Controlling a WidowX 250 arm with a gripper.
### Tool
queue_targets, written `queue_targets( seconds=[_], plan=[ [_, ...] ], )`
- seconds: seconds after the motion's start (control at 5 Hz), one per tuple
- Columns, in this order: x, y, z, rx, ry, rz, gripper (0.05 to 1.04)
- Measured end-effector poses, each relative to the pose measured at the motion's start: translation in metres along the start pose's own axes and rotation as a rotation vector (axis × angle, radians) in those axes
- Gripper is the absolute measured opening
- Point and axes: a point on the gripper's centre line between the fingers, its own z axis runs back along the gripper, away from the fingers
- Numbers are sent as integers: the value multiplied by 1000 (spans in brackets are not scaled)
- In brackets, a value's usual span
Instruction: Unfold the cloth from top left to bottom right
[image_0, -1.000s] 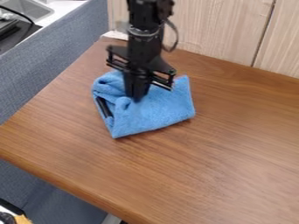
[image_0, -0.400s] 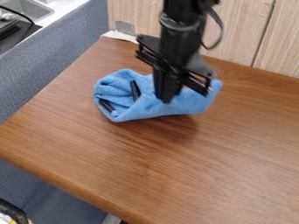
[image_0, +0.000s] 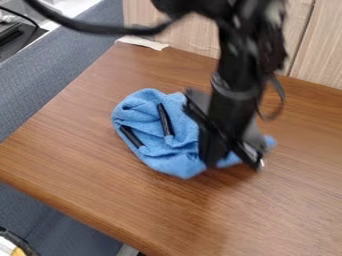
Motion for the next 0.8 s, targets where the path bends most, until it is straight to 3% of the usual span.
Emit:
queue_targets(
  seconds=[0.2,0.4,0.6,0.8],
  plan=[
    [4,-13,-18,-15,4,-32,74],
    [3,-20,-30,-39,45,-53,222],
    [3,-20,-29,-47,45,-57,478],
    [0,-18,-23,-51,50,-46,795]
  ],
)
